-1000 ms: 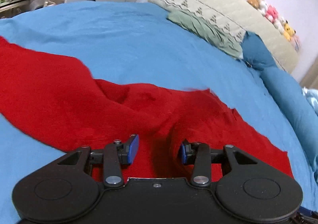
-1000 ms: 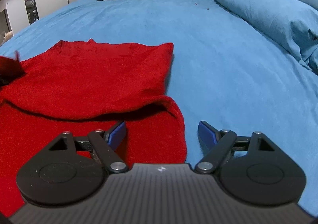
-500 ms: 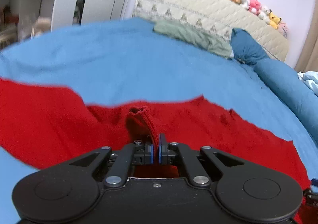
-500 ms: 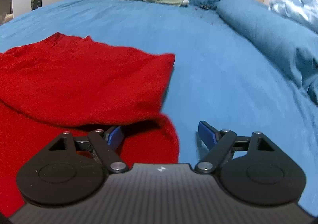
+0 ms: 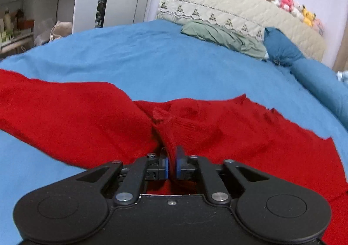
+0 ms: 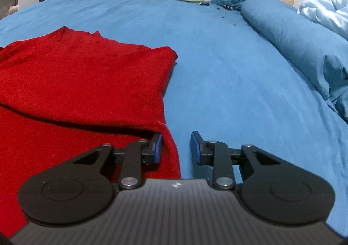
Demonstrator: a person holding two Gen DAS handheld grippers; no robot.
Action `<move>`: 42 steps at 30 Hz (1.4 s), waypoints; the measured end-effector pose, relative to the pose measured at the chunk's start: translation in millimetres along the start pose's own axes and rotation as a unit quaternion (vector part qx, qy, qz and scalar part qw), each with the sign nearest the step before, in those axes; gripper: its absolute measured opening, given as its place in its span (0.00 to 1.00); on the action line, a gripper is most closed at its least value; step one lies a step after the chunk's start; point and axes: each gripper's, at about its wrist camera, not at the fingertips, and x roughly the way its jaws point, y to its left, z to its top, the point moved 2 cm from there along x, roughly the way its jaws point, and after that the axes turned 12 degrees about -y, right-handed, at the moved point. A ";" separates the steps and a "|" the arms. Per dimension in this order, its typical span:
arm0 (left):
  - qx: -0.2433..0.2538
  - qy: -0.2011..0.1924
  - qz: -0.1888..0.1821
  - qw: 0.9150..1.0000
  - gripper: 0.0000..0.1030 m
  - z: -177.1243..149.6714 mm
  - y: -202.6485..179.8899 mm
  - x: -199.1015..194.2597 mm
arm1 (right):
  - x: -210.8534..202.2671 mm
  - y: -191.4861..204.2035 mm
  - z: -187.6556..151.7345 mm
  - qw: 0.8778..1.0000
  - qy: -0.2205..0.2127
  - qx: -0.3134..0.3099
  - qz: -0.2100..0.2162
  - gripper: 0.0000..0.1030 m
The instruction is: Fold small clothes
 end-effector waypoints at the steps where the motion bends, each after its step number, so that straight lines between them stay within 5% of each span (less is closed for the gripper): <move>1: 0.010 -0.001 0.007 1.000 0.21 2.8 1.0 -6.0 | -0.1 -2.8 1.7 1.000 0.006 0.001 0.004 0.43; 5: 0.057 -0.034 0.070 0.995 0.43 23.9 2.9 -37.4 | -19.9 -2.9 10.6 1.000 0.008 -0.008 0.012 0.65; 8: 0.086 -0.061 0.039 0.994 0.63 37.5 -9.6 -49.0 | -48.5 12.3 24.6 0.998 -0.041 0.007 0.054 0.86; 13: 0.078 -0.019 -0.044 0.996 0.66 24.4 -34.1 -15.2 | -26.6 54.6 42.4 0.991 -0.057 0.040 0.110 0.87; 17: 0.056 0.048 -0.047 0.996 0.65 -3.4 -21.1 12.8 | 10.5 57.3 26.3 0.993 -0.025 0.073 0.092 0.85; 21: 0.066 0.046 -0.057 0.995 0.65 -4.9 -19.9 6.8 | 8.9 38.3 8.8 0.991 -0.021 0.098 0.091 0.86; 27: 0.057 0.047 -0.053 0.996 0.66 -5.0 -24.1 2.7 | 13.2 34.3 48.4 0.985 -0.070 0.119 0.103 0.87; 34: 0.056 0.050 -0.054 0.996 0.66 -3.1 -23.5 7.8 | 110.8 13.7 66.6 0.986 -0.025 0.155 0.050 0.85; 37: 0.061 0.048 -0.055 0.995 0.67 -5.1 -23.9 7.5 | 121.1 1.3 66.2 0.982 -0.031 0.182 0.046 0.85; 42: 0.072 0.040 -0.055 0.995 0.67 -4.1 -26.0 1.8 | 106.5 14.4 78.2 0.990 -0.025 0.136 0.040 0.87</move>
